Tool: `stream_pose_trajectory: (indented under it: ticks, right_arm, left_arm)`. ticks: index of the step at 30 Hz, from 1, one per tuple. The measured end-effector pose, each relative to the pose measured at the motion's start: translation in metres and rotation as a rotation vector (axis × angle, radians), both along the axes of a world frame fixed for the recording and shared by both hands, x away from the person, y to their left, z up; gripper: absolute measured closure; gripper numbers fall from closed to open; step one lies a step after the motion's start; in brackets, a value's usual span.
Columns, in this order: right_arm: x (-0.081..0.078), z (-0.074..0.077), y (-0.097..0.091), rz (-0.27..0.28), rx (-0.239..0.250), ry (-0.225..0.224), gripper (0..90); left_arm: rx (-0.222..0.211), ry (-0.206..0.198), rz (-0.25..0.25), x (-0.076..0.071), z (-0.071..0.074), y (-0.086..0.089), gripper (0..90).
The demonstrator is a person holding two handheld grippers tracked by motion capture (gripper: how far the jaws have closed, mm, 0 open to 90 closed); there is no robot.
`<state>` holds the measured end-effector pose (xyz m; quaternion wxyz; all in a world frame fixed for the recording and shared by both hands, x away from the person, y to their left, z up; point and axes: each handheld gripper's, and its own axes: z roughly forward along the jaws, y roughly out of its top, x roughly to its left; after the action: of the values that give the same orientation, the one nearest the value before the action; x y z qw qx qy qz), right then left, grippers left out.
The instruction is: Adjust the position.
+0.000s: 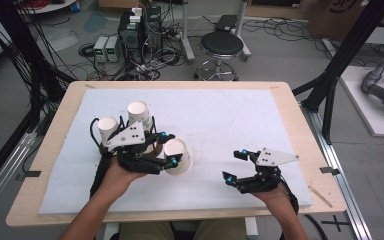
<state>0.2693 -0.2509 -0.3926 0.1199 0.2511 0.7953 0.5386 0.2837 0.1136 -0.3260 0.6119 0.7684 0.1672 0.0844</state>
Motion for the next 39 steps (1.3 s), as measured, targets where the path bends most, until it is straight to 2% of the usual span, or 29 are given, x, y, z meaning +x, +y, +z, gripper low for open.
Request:
stream_pose_trajectory:
  ticks: [1, 3, 6, 7, 10, 11, 15, 25, 36, 39]
  right_arm:
    - [0.000, 0.000, 0.000, 0.000, 0.000, 0.000, 18.6]
    - [0.002, 0.002, 0.012, 0.046, -0.002, -0.003, 18.6]
    - [0.004, 0.004, 0.020, 0.076, -0.004, -0.009, 18.6]
    - [0.006, 0.006, 0.028, 0.105, -0.009, -0.017, 18.6]
    - [0.009, 0.007, 0.035, 0.129, -0.011, -0.020, 18.6]
    - [0.011, 0.007, 0.041, 0.155, -0.008, -0.020, 18.6]
    - [0.012, 0.008, 0.051, 0.200, -0.005, -0.017, 18.6]
    - [0.016, 0.007, 0.067, 0.272, 0.010, 0.003, 18.6]
    - [0.017, 0.006, 0.074, 0.319, 0.034, 0.005, 18.7]
    - [0.018, 0.004, 0.074, 0.330, 0.042, 0.005, 21.8]
  left_arm:
    - [0.002, 0.000, -0.007, 0.000, -0.001, -0.003, 36.8]
    - [-0.001, 0.002, -0.019, 0.000, -0.003, -0.008, 36.8]
    - [0.002, 0.003, -0.029, 0.000, -0.004, -0.012, 36.8]
    - [0.002, 0.003, -0.031, 0.001, -0.004, -0.013, 36.8]
    - [0.005, 0.006, -0.039, 0.001, -0.005, -0.016, 36.8]
    - [0.008, 0.007, -0.042, 0.002, -0.005, -0.016, 36.8]
    - [0.013, 0.009, -0.057, 0.001, -0.006, -0.020, 36.8]
    - [0.009, 0.012, -0.085, -0.002, -0.007, -0.030, 36.8]
    - [-0.001, 0.020, -0.119, -0.003, -0.008, -0.040, 36.9]
    - [-0.006, 0.018, -0.125, -0.004, -0.009, -0.042, 36.9]
